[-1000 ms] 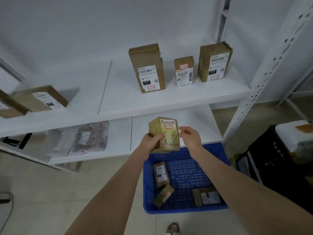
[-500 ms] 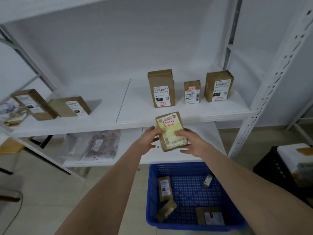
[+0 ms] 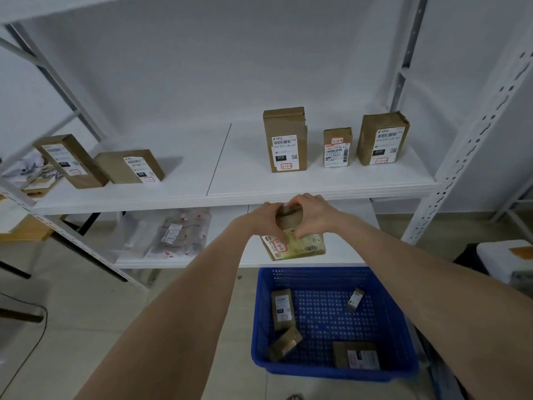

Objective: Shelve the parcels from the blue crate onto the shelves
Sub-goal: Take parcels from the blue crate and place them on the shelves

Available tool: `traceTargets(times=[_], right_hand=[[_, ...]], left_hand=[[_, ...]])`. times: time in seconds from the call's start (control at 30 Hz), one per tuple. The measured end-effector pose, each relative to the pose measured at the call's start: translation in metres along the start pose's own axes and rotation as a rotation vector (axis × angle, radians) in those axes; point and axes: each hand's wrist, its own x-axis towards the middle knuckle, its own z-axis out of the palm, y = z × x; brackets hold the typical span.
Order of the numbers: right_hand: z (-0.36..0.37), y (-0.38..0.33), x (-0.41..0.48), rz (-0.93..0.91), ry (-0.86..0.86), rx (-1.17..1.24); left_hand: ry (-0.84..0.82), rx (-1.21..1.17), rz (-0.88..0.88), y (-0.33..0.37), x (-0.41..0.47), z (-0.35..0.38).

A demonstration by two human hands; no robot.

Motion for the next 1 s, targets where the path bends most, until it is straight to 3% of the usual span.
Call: traceTargets(times=[0.1,0.23,0.33,0.6,1.0], right_hand=[[0.006,-0.001,0.003,0.069,0.17,0.169],[0.015,0.004,0.006,0.316,0.257,0.744],[0.02,0.005,0.006,0.331,0.273,1.153],[0.018,-0.008,0.012,0.24,0.397,1.084],[0.019,-0.015,0.022,0.24,0.485,0.854]], left_hand=[[0.083,-0.171,-0.097,-0.011,0.003,-0.001],[0.149,-0.679,-0.176,-0.017,-0.002,0.002],[0.149,-0.755,-0.16,-0.02,-0.008,0.003],[0.159,-0.629,-0.153,-0.026,-0.016,-0.01],[0.257,-0.646,-0.169,-0.023,-0.022,-0.008]])
